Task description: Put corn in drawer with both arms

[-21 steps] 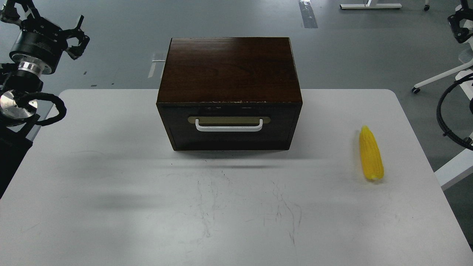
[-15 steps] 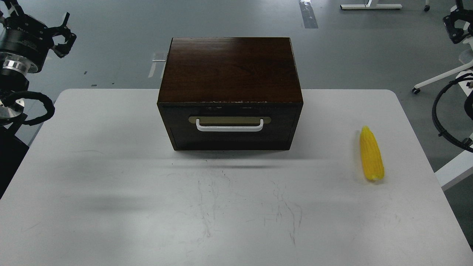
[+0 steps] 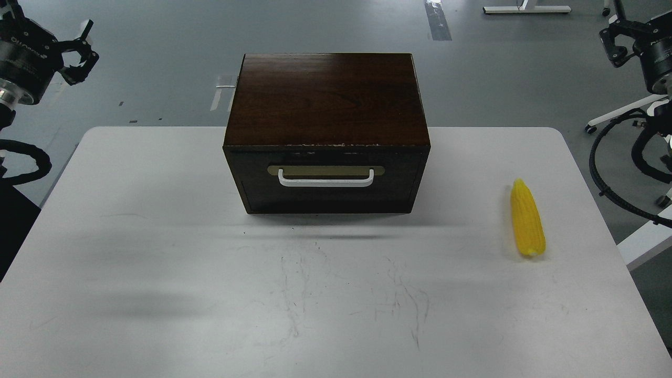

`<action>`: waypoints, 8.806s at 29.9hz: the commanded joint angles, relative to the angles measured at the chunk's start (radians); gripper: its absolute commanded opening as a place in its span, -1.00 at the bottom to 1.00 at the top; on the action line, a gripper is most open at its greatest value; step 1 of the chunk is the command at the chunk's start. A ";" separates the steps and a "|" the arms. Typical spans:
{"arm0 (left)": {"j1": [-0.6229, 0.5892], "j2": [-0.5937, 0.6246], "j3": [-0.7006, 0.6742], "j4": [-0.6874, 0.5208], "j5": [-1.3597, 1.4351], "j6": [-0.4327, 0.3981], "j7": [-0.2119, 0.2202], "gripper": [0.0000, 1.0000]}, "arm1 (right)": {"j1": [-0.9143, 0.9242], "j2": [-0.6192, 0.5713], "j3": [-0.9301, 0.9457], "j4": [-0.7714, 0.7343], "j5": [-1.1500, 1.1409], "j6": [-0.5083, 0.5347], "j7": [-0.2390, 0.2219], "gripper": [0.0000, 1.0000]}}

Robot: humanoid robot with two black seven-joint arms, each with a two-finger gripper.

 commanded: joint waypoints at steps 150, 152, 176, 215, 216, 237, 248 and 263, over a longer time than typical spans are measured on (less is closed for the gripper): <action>-0.643 -0.380 0.884 -0.657 2.253 0.000 -0.140 0.79 | -0.034 -0.095 0.021 -0.121 0.000 0.000 0.011 1.00; -0.643 -0.381 0.882 -0.658 2.253 0.000 -0.140 0.79 | -0.034 -0.095 0.022 -0.132 0.000 0.000 0.011 1.00; -0.648 -0.372 0.875 -0.754 2.248 0.000 -0.140 0.81 | -0.034 -0.095 0.021 -0.135 0.000 0.000 0.011 1.00; -0.685 -0.364 0.842 -0.818 2.153 0.000 -0.140 0.94 | -0.034 -0.095 0.021 -0.147 0.000 0.000 0.011 1.00; -0.686 -0.361 0.820 -0.818 2.135 0.000 -0.140 0.94 | -0.034 -0.095 0.021 -0.147 0.000 0.000 0.011 1.00; -0.599 -0.243 0.513 -0.136 0.590 0.000 -0.140 0.95 | 0.056 -0.130 -0.105 -0.142 -0.464 0.000 0.005 1.00; -0.317 -0.266 0.151 0.131 0.083 0.000 -0.140 0.96 | 0.268 -0.076 -0.534 -0.112 -0.936 0.000 0.005 1.00; -0.176 -0.185 0.059 0.196 -0.020 0.000 -0.140 0.96 | 0.304 -0.059 -0.864 0.196 -1.453 -0.047 -0.115 1.00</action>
